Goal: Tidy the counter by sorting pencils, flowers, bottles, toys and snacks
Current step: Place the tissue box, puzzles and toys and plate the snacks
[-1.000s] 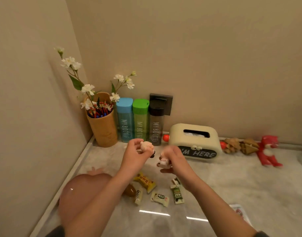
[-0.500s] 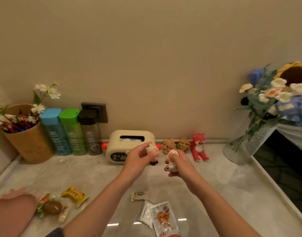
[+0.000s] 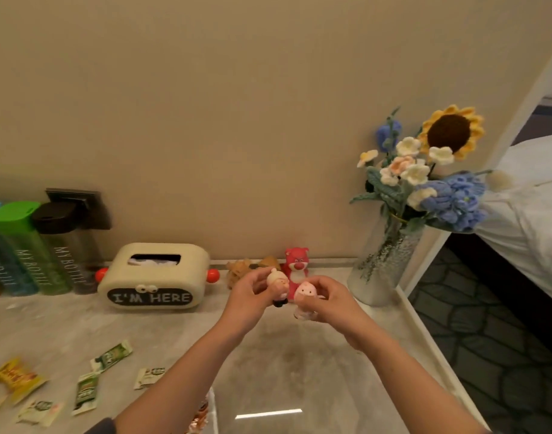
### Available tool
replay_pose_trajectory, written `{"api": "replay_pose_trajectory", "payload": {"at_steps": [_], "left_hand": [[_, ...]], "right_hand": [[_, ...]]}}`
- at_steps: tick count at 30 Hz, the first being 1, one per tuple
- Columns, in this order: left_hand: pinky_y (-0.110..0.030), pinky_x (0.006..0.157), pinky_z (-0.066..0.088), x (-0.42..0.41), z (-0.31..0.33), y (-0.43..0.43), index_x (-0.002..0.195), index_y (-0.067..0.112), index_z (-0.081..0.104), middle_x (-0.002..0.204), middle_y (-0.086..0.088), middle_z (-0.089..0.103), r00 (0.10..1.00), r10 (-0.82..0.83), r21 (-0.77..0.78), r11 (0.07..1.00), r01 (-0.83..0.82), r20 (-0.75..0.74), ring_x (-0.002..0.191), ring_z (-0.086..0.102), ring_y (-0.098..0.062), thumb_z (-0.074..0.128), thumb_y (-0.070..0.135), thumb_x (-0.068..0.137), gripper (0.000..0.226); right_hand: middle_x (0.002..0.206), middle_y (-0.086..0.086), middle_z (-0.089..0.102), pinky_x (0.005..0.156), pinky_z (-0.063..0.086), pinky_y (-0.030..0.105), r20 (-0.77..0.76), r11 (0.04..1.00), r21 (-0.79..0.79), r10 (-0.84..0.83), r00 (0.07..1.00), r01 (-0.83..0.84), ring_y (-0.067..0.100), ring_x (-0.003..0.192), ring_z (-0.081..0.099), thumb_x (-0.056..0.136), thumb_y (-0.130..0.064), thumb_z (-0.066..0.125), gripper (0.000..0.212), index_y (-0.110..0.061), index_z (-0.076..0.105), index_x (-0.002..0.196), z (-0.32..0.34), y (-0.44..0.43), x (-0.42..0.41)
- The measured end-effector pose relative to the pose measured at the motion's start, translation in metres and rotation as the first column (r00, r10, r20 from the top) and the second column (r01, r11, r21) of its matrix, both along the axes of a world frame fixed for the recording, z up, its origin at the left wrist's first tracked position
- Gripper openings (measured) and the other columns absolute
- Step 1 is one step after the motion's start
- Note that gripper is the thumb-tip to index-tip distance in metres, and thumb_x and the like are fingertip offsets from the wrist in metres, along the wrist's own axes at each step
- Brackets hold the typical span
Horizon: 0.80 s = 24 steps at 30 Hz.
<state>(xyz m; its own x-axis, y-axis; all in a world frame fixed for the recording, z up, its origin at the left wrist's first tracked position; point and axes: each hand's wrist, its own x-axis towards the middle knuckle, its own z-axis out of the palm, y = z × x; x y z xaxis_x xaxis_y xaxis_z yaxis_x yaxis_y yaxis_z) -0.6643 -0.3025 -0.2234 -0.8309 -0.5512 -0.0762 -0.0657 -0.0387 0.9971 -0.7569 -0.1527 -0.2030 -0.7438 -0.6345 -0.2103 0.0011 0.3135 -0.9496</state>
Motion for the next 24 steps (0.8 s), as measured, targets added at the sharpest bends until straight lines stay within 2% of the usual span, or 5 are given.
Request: {"api": "replay_pose_trajectory", "payload": {"at_steps": [4,10,15,19,24], "left_hand": [[-0.025,0.080,0.056,-0.030,-0.007,0.018,0.115,0.019,0.063,0.107,-0.003,0.071,1.000,-0.010,-0.025,1.000,0.010,-0.015,0.099,0.067,-0.015,0.076,0.015,0.081,0.037],[-0.036,0.090,0.053,-0.078,-0.005,0.022,0.112,0.022,0.057,0.119,0.001,0.062,0.998,-0.062,-0.330,0.942,0.066,0.021,0.102,0.064,-0.015,0.073,0.013,0.081,0.036],[-0.025,0.074,0.044,-0.113,0.005,0.007,0.113,0.025,0.056,0.107,0.006,0.057,0.973,-0.111,-0.816,0.531,0.229,0.201,0.097,0.058,-0.014,0.065,0.022,0.081,0.034],[-0.028,0.079,0.037,-0.140,0.012,-0.005,0.108,0.021,0.059,0.100,0.001,0.063,0.955,-0.180,-0.940,0.207,0.271,0.236,0.100,0.053,-0.019,0.065,0.025,0.074,0.035],[-0.027,0.084,0.031,-0.164,0.009,-0.014,0.112,0.020,0.057,0.106,0.000,0.063,0.934,-0.183,-0.948,0.019,0.316,0.308,0.108,0.050,-0.021,0.063,0.035,0.077,0.038]], "right_hand": [[0.087,-0.003,0.070,0.063,0.049,0.013,-0.232,0.996,0.091,0.036,0.972,-0.015,0.006,0.075,0.062,0.076,-0.010,0.078,0.022,-0.025,0.069,0.089,0.002,0.017,-0.034],[0.086,-0.014,0.066,0.065,0.051,0.024,-0.483,0.902,0.431,0.218,0.848,0.014,0.004,0.074,0.061,0.068,-0.034,0.080,0.028,-0.032,0.064,0.091,0.010,0.019,-0.083],[0.092,-0.009,0.063,0.062,0.045,0.029,-0.568,0.799,0.601,0.424,0.706,0.003,0.015,0.082,0.060,0.074,-0.033,0.070,0.023,-0.030,0.058,0.094,0.016,0.008,-0.108],[0.095,-0.004,0.056,0.061,0.038,0.030,-0.597,0.780,0.625,0.456,0.660,0.026,0.019,0.082,0.054,0.077,-0.027,0.064,0.021,-0.025,0.050,0.093,0.012,-0.004,-0.126],[0.115,0.008,0.052,0.078,0.047,0.033,-0.588,0.688,0.722,0.555,0.589,0.073,0.029,0.101,0.059,0.089,-0.020,0.056,0.028,-0.016,0.057,0.117,0.005,-0.021,-0.143]]}}
